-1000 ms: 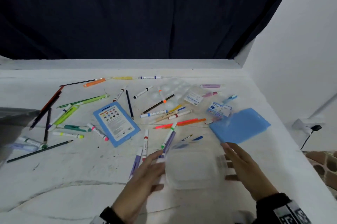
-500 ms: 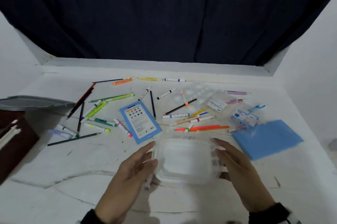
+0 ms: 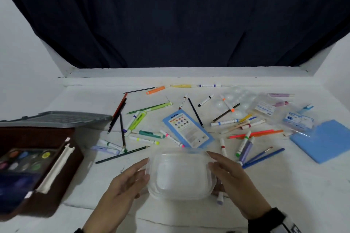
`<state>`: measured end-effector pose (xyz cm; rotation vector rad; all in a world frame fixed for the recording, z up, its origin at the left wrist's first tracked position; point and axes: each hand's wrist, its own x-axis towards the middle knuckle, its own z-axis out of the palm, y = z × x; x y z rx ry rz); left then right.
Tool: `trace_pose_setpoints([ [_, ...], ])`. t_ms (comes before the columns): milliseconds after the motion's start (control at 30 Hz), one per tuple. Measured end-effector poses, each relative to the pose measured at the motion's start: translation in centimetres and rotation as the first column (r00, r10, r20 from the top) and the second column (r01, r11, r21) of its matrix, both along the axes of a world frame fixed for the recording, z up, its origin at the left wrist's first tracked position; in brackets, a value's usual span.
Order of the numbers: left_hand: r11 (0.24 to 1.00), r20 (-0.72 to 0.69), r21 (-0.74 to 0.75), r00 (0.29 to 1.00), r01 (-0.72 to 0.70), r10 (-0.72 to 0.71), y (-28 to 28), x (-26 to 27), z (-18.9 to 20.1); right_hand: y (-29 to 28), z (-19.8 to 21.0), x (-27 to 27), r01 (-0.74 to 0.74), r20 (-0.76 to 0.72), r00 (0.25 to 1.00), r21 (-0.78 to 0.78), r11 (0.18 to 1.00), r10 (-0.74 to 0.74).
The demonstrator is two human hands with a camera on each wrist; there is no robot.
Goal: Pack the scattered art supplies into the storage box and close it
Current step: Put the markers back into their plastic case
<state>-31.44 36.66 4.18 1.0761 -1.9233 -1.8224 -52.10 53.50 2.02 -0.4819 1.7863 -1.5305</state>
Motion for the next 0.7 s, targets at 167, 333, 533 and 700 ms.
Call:
trace_pose_setpoints([
  [167,0.993,0.036,0.098,0.997,0.070,-0.074,-2.7,1.7,-1.2,-2.2,-0.5,2.3,-0.032,0.013,0.999,0.171,0.985,0.031],
  [333,0.972,-0.007,0.173,0.987,0.160,-0.161,-4.4,1.9,-2.1,-2.6,-0.1,2.7,-0.060,-0.122,0.988,0.271,0.961,0.096],
  [533,0.982,0.000,0.154,0.994,0.111,-0.112,-4.9,1.4,-2.8,-0.4,0.1,0.2,0.161,-0.623,0.778,0.324,0.932,0.082],
  [700,0.997,0.027,-0.016,0.996,0.080,-0.079,-4.3,0.2,-2.1,0.6,-0.2,-0.9,0.091,-0.565,0.693,0.685,0.723,0.448],
])
